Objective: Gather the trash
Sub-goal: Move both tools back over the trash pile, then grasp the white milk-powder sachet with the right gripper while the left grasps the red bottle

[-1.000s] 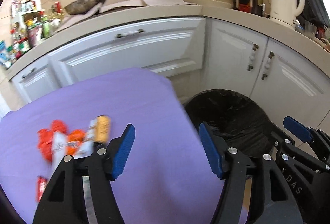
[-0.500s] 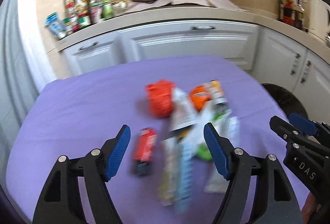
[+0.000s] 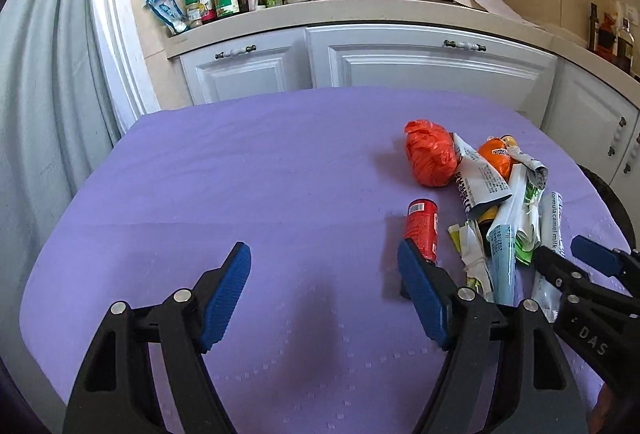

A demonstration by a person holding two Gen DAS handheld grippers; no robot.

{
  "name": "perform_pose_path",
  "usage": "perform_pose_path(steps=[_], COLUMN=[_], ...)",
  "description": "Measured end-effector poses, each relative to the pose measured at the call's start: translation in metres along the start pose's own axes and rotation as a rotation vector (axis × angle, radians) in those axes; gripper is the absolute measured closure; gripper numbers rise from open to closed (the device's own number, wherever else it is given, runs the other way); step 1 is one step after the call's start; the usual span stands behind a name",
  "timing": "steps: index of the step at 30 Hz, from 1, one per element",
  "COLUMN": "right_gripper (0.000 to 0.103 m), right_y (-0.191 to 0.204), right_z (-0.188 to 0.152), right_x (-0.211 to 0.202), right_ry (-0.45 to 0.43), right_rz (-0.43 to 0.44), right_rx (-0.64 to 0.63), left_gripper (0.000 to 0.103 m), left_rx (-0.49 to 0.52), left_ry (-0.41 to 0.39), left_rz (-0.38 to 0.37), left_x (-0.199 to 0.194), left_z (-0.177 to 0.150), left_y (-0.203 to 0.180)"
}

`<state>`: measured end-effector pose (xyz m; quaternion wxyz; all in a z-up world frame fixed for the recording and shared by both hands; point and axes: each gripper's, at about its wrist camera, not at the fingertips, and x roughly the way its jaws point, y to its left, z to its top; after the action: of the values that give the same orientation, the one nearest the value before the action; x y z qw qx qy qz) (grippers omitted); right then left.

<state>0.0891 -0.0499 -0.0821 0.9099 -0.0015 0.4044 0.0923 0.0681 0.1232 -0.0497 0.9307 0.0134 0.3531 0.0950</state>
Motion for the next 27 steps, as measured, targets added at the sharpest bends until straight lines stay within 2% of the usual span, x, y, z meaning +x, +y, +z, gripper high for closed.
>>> perform_pose_path(steps=[3, 5, 9, 15, 20, 27], right_gripper=[0.054, 0.066, 0.074, 0.075, 0.075, 0.075], right_y=[-0.005, -0.008, -0.014, -0.028, -0.042, -0.064], right_z=[-0.002, -0.003, -0.006, -0.009, -0.011, -0.004], right_x=[0.003, 0.004, -0.001, -0.013, -0.018, -0.017], right_ry=[0.020, 0.029, 0.021, -0.016, -0.038, -0.045], right_rz=[0.012, 0.023, 0.034, -0.001, -0.035, -0.051], right_rx=[0.014, 0.019, 0.016, 0.016, 0.025, 0.064], left_gripper=[0.029, 0.029, 0.029, 0.029, 0.029, 0.029], left_rx=[-0.003, 0.002, 0.016, 0.032, 0.026, 0.029], left_ry=[0.005, 0.008, 0.011, 0.017, 0.039, 0.118], left_rz=[-0.020, -0.030, -0.047, -0.071, -0.054, -0.078], left_x=[0.000, -0.001, -0.004, -0.006, 0.003, 0.028], left_z=[0.000, -0.002, -0.004, -0.007, -0.007, -0.003], left_y=[-0.003, -0.006, -0.015, -0.026, -0.025, -0.025])
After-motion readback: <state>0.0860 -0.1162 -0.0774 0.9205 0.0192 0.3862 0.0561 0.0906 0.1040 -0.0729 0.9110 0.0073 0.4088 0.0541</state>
